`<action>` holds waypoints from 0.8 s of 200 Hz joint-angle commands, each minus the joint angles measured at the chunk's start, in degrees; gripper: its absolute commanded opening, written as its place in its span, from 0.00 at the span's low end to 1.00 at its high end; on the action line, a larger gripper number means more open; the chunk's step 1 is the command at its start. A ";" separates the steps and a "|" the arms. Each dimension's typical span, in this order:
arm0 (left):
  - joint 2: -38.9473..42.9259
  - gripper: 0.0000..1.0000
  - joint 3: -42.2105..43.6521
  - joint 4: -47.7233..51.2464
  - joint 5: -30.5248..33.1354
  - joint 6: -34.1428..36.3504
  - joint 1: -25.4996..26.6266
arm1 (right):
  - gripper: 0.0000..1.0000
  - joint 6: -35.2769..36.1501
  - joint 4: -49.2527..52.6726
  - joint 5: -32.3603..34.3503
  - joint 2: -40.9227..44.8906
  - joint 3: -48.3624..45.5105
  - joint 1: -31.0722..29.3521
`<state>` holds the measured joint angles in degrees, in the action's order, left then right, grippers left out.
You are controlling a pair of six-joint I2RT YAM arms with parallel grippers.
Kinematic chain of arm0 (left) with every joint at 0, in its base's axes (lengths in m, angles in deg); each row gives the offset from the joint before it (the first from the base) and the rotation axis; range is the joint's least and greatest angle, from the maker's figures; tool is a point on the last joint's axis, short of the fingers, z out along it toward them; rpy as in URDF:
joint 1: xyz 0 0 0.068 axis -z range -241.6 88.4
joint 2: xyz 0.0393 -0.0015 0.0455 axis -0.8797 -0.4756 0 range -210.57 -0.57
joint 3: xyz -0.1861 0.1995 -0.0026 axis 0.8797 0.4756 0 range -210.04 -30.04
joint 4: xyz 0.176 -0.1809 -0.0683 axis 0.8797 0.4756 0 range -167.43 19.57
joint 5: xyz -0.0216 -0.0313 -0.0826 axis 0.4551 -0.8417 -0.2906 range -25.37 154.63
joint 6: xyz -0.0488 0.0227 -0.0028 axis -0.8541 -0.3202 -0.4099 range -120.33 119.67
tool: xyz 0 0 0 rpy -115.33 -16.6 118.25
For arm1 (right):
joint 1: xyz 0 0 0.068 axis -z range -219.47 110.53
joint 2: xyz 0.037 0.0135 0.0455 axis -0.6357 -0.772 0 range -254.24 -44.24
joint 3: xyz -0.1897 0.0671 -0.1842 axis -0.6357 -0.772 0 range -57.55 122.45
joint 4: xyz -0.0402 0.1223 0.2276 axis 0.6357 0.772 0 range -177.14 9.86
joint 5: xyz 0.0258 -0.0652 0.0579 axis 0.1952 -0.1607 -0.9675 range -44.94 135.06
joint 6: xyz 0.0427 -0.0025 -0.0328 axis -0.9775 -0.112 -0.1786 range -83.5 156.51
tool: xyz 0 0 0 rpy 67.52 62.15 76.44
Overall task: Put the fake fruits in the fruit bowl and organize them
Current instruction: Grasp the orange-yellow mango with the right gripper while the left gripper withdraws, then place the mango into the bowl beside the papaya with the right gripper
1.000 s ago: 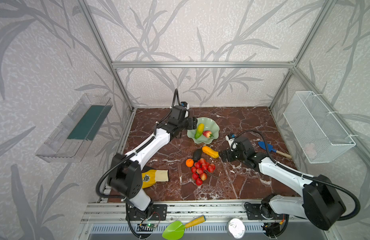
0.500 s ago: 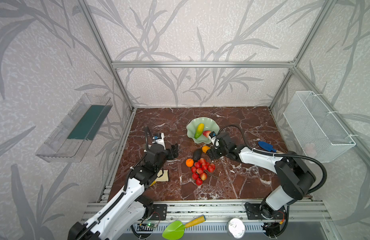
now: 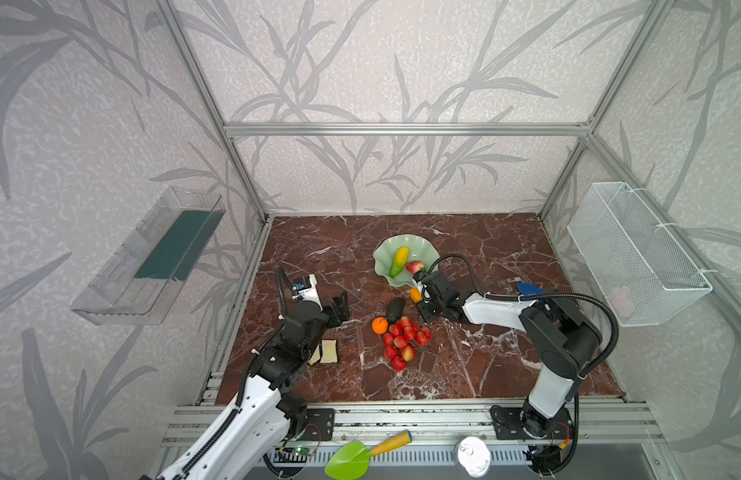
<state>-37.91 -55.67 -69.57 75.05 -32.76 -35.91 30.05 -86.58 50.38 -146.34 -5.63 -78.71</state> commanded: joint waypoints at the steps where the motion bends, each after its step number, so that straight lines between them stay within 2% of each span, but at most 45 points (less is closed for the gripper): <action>1: -0.70 0.87 1.25 -0.85 0.80 -1.97 -0.39 | 0.41 -1.48 0.49 2.66 3.93 -4.28 0.03; 17: -1.39 0.87 1.99 -2.29 0.42 -2.40 -0.40 | 0.38 -1.99 0.75 3.66 9.03 -7.53 0.03; 55: -3.88 0.87 2.32 -5.09 -0.31 -2.73 -0.40 | 0.36 -3.33 3.70 5.32 20.88 -13.91 0.04; 96: -6.73 0.87 2.72 -7.12 -2.41 -3.89 -0.41 | 0.37 -3.16 1.71 5.51 31.77 -14.38 0.14; 118: -7.03 0.86 3.73 -7.86 -3.36 -5.01 -0.45 | 0.37 -2.20 -0.55 3.95 29.11 -9.59 0.95; 160: -6.34 0.86 3.00 -3.17 -5.84 -4.30 -0.44 | 0.38 0.77 -0.74 0.32 12.92 5.52 3.48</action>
<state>-44.86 -51.97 -75.41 70.87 -36.56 -36.17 28.23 -85.67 52.81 -125.84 -7.23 -76.66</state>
